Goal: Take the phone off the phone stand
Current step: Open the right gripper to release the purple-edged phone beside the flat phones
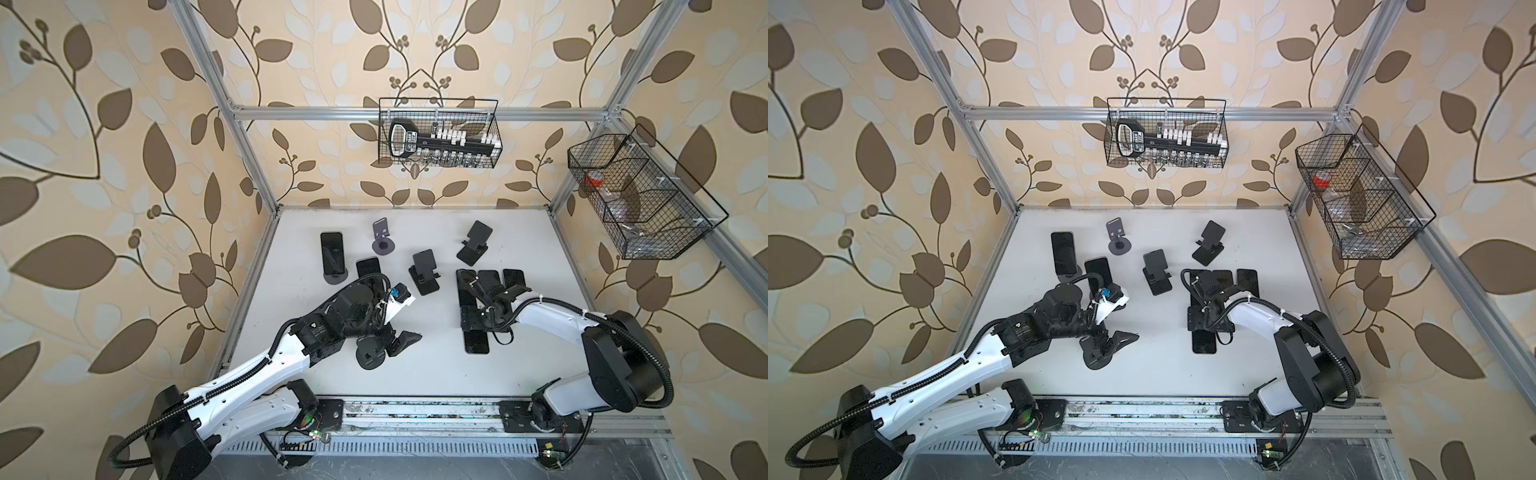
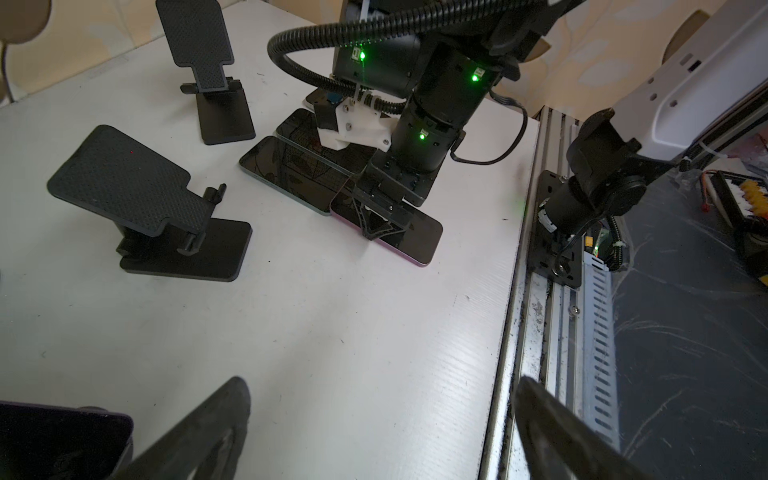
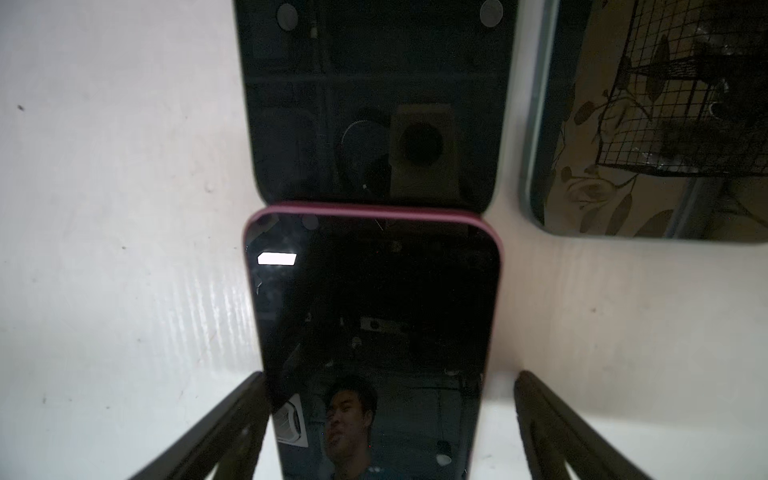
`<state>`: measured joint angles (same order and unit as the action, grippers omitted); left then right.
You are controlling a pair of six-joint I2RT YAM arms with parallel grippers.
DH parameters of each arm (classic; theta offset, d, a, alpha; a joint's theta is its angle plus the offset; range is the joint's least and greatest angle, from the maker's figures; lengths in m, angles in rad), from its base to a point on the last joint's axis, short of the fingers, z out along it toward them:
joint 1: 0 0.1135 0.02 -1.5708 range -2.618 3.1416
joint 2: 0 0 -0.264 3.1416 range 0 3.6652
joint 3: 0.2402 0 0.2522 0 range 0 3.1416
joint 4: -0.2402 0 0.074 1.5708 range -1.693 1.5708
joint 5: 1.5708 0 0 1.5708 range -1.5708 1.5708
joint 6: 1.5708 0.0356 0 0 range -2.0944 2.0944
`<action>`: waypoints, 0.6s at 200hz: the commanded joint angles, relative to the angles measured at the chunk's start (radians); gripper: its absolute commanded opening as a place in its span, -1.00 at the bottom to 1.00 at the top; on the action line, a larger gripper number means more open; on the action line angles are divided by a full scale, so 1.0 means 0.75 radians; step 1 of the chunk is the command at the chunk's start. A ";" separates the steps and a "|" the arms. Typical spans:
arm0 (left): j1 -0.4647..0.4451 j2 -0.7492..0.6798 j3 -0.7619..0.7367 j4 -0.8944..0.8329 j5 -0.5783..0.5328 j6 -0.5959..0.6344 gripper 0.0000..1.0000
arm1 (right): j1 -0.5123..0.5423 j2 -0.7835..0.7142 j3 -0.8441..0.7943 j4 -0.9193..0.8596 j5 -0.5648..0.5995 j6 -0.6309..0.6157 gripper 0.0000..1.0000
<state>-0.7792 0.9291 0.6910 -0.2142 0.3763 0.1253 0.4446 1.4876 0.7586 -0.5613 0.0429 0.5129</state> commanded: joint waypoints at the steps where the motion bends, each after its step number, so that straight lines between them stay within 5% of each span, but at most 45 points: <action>1: -0.004 -0.049 0.024 0.028 -0.034 0.030 0.97 | -0.003 0.000 -0.010 -0.112 0.011 0.024 0.85; 120: -0.004 -0.074 0.025 0.018 -0.082 0.049 0.97 | -0.002 -0.040 0.009 -0.074 -0.012 0.001 0.86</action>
<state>-0.7792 0.8982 0.6910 -0.2146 0.3309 0.1356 0.4446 1.4765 0.7586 -0.6056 0.0505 0.5224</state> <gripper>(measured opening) 0.986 0.939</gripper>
